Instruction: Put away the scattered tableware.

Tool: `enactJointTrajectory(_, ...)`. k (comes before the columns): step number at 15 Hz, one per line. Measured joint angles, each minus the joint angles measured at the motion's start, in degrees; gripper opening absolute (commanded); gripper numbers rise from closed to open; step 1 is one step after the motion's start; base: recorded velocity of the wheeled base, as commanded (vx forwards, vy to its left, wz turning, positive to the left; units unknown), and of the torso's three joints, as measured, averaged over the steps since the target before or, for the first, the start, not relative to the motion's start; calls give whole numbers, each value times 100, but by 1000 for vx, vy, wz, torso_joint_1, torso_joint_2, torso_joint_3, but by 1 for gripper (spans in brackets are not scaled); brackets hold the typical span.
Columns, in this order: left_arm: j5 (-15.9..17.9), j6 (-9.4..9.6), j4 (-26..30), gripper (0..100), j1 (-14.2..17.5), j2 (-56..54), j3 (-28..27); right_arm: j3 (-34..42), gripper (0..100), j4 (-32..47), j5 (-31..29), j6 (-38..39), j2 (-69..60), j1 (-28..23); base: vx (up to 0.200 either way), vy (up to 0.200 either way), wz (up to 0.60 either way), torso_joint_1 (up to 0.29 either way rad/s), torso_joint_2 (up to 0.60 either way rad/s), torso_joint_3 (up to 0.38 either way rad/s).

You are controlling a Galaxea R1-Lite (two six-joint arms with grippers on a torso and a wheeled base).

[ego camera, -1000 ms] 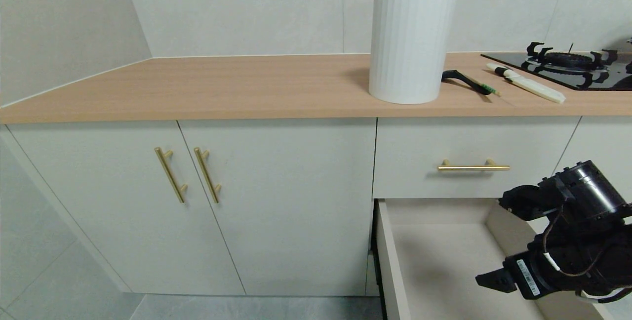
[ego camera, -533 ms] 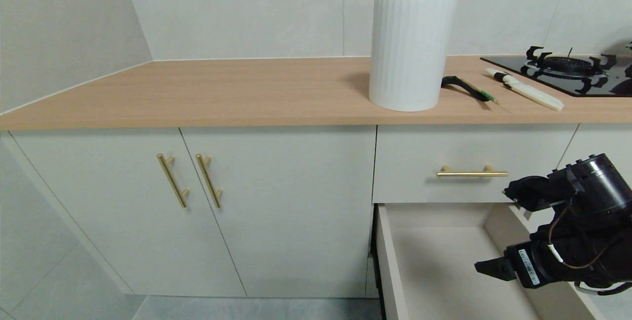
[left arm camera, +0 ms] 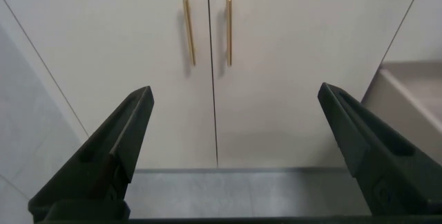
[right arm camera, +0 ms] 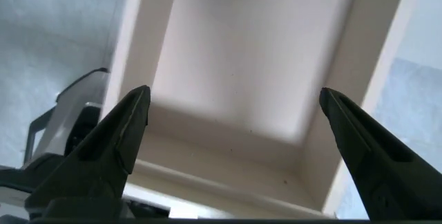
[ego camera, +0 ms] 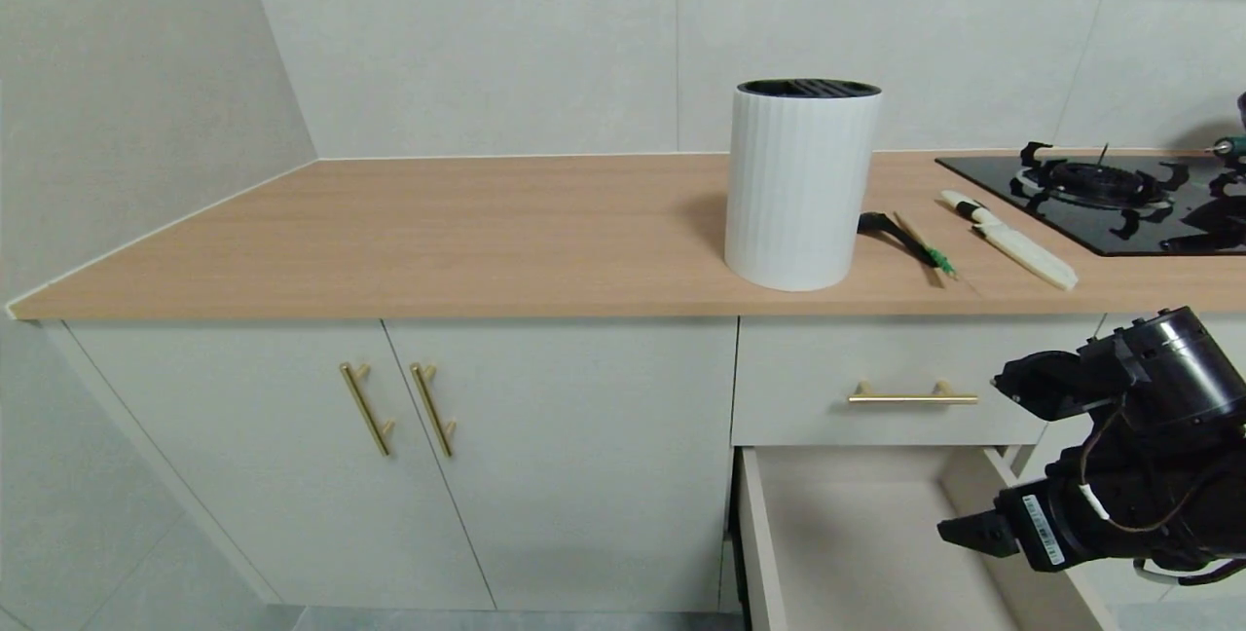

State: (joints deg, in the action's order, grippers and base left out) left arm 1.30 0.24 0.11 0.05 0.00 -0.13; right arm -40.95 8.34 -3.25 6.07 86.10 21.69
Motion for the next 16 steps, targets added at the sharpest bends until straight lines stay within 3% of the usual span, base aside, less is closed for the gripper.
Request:
enactJointTrajectory(5, 2, 2, -1, 100, 2, 0, -5, 0, 100, -84, -2, 0, 4, 0, 0, 0, 0, 180, -458, -277)
enactJointTrajectory(10, 0, 2, -1, 100, 2, 0, -5, -63, 100, -867, -221, 5, 138, -154, 0, 0, 0, 38, -80, -50)
enactJointTrajectory(12, 2, 2, -1, 100, 2, 0, -5, -530, 100, -1036, -341, -2, 267, -322, 0, 0, 0, 0, 0, 0)
enactJointTrajectory(16, 2, 2, -1, 100, 0, 0, -2, -2200, 100, -717, -433, 22, 701, -581, 0, 0, 0, 0, 0, 0)
